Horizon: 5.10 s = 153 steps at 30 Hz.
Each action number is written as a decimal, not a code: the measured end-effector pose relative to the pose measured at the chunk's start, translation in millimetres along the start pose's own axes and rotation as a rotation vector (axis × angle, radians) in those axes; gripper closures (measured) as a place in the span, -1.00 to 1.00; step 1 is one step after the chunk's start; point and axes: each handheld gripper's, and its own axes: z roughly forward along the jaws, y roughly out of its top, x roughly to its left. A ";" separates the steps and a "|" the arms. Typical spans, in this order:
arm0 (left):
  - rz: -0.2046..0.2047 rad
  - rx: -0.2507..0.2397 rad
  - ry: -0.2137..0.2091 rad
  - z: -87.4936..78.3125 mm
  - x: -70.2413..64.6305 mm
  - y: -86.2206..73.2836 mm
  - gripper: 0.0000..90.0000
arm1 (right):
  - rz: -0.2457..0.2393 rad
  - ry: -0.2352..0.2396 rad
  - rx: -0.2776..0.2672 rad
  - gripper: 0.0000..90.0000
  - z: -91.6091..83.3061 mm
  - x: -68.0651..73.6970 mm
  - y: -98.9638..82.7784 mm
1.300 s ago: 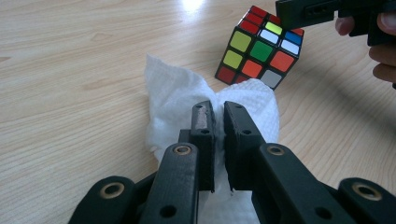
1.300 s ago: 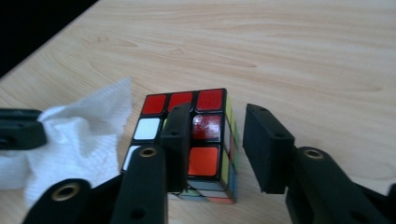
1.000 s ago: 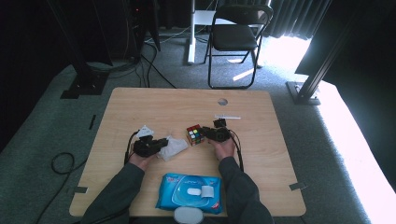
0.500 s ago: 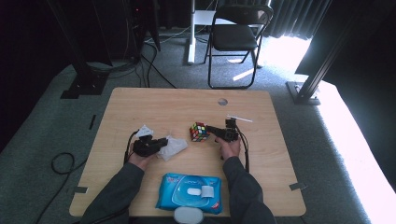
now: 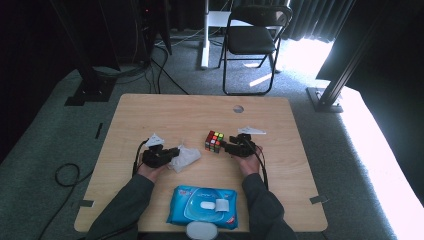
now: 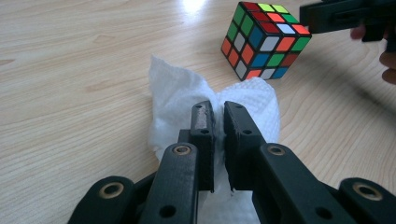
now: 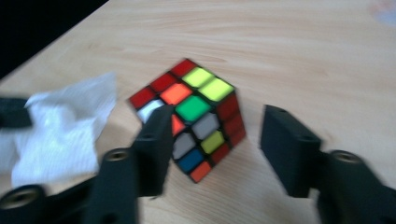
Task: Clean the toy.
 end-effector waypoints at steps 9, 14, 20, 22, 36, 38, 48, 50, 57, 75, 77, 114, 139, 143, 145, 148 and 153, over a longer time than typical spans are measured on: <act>0.003 0.002 -0.005 0.9 -0.6 0.7 0.83 | -0.256 0.030 0.060 -0.51 14.2 13.4 15.1; 0.001 0.001 -0.003 -0.4 0.3 1.1 0.83 | -0.340 0.030 0.097 -0.65 24.0 17.5 22.1; 0.002 -0.002 -0.006 -0.4 -0.4 1.8 0.83 | -0.394 0.025 0.138 -0.68 35.8 16.8 29.5; 0.000 -0.001 -0.006 -0.6 0.0 1.9 0.83 | -0.401 0.022 0.149 -0.69 39.0 15.4 31.3; 0.004 -0.007 -0.006 -1.2 0.2 2.6 0.83 | -0.424 0.031 0.192 -0.42 50.0 16.2 30.9; 0.004 -0.009 -0.006 -1.5 0.0 2.8 0.83 | -0.419 0.029 0.193 -0.36 50.8 16.9 30.1; 0.000 -0.028 -0.007 -4.9 0.3 7.1 0.84 | -0.393 0.021 0.212 -0.25 54.5 13.1 14.9; -0.004 -0.036 -0.008 -6.1 0.6 8.5 0.84 | -0.398 0.016 0.211 -0.25 54.0 14.5 14.4; 0.006 -0.062 -0.017 -11.2 -2.2 18.8 0.89 | -0.399 0.034 0.199 -0.25 51.4 18.4 12.1; 0.034 -0.142 0.023 -17.5 -8.3 47.3 0.94 | -0.477 0.123 0.222 -0.25 51.0 48.1 11.0; 0.030 -0.156 0.034 -20.0 -6.8 49.5 0.95 | -0.479 0.129 0.226 -0.24 51.8 50.1 10.5; 0.079 -0.068 -0.017 5.1 -23.9 41.0 0.93 | -0.520 0.216 0.218 -0.25 57.7 82.3 17.1; 0.146 0.002 -0.137 17.6 -40.9 42.0 0.93 | -0.522 0.208 0.227 -0.25 60.1 83.5 16.5; 0.148 0.003 -0.149 17.8 -40.8 42.6 0.93 | -0.525 0.213 0.228 -0.24 59.1 83.5 16.9; 0.153 0.004 -0.148 17.9 -41.0 42.9 0.93 | -0.526 0.215 0.230 -0.24 58.8 83.5 16.9; 0.153 0.002 -0.139 18.2 -41.4 43.3 0.93 | -0.530 0.217 0.229 -0.24 58.7 84.1 16.8; 0.142 -0.013 -0.109 17.9 -39.5 43.1 0.93 | -0.545 0.223 0.229 -0.24 58.1 87.1 16.2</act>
